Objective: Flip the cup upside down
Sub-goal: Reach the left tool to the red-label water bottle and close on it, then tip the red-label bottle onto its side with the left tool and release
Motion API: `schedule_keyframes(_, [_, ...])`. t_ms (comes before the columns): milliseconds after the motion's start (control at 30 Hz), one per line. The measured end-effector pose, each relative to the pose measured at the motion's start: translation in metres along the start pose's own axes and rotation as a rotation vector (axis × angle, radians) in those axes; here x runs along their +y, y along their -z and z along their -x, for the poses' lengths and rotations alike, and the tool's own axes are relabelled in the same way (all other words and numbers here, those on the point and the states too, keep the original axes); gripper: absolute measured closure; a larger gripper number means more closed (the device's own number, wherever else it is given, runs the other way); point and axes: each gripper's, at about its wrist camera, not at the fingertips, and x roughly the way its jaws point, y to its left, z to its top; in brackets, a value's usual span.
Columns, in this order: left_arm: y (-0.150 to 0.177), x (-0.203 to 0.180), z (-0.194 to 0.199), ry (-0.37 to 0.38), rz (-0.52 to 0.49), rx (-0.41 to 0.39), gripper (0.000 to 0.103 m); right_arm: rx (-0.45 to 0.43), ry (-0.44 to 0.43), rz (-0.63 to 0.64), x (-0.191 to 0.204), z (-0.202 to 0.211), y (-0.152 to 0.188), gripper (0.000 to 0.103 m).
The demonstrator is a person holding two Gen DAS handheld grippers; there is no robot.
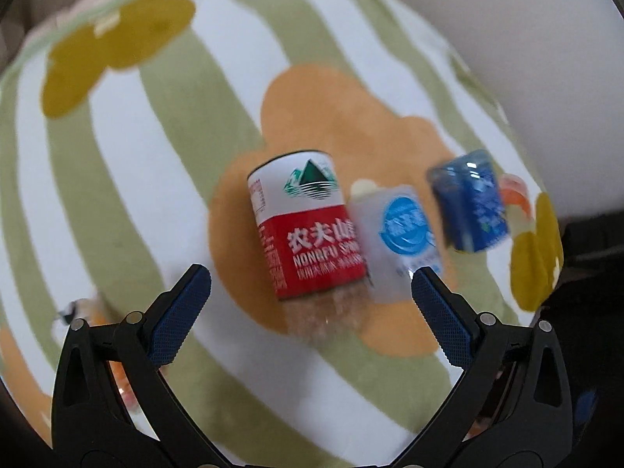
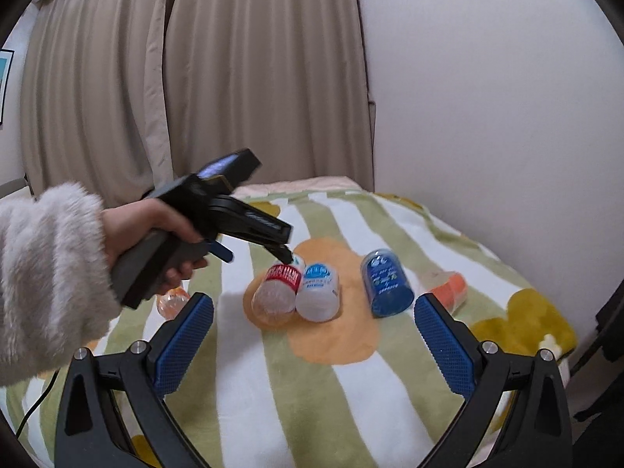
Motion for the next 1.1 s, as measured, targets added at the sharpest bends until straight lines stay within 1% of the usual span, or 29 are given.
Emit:
schedule_keyframes(33, [-0.003, 0.003, -0.009, 0.011, 0.015, 0.023, 0.002, 0.002, -0.002, 0.001, -0.002, -0.003, 0.002, 0.0])
schedule_keyframes(167, [-0.011, 0.01, -0.03, 0.024, 0.051, 0.07, 0.008, 0.006, -0.005, 0.003, 0.001, -0.01, 0.002, 0.0])
schedule_keyframes(267, [-0.015, 0.016, -0.042, 0.025, 0.063, 0.101, 0.018, 0.007, -0.012, 0.001, 0.001, -0.015, 0.003, 0.0])
schedule_keyframes(367, [-0.017, 0.018, -0.053, 0.046, 0.073, 0.133, 0.021, 0.006, -0.02, 0.002, 0.003, -0.018, 0.003, 0.0])
schedule_keyframes(433, [-0.018, 0.017, -0.058, 0.06, 0.076, 0.142, 0.027, 0.006, -0.027, 0.002, 0.004, -0.019, 0.003, 0.0])
schedule_keyframes(500, [-0.017, 0.016, -0.062, 0.079, 0.07, 0.154, 0.044, 0.008, -0.029, 0.005, 0.006, -0.021, 0.004, 0.0])
schedule_keyframes(700, [-0.016, 0.017, -0.056, 0.091, 0.068, 0.141, 0.044, 0.009, -0.032, 0.008, 0.008, -0.019, 0.004, 0.0])
schedule_keyframes(800, [-0.009, 0.019, -0.04, 0.089, 0.055, 0.121, 0.044, 0.005, -0.031, 0.009, 0.008, -0.014, 0.002, 0.0])
schedule_keyframes(900, [0.003, 0.021, -0.013, 0.1, 0.036, 0.095, 0.044, -0.007, -0.03, 0.013, 0.01, -0.004, -0.002, 0.0])
schedule_keyframes(1000, [0.021, 0.018, 0.013, 0.099, -0.012, 0.074, 0.044, -0.023, -0.035, 0.019, 0.017, 0.011, -0.007, 0.0])
schedule_keyframes(1067, [0.04, 0.01, 0.037, 0.089, -0.083, 0.073, 0.044, -0.032, -0.035, 0.027, 0.022, 0.022, -0.009, 0.0])
schedule_keyframes(1100, [0.047, 0.004, 0.042, 0.086, -0.117, 0.08, 0.044, -0.038, -0.032, 0.034, 0.024, 0.029, -0.01, 0.0])
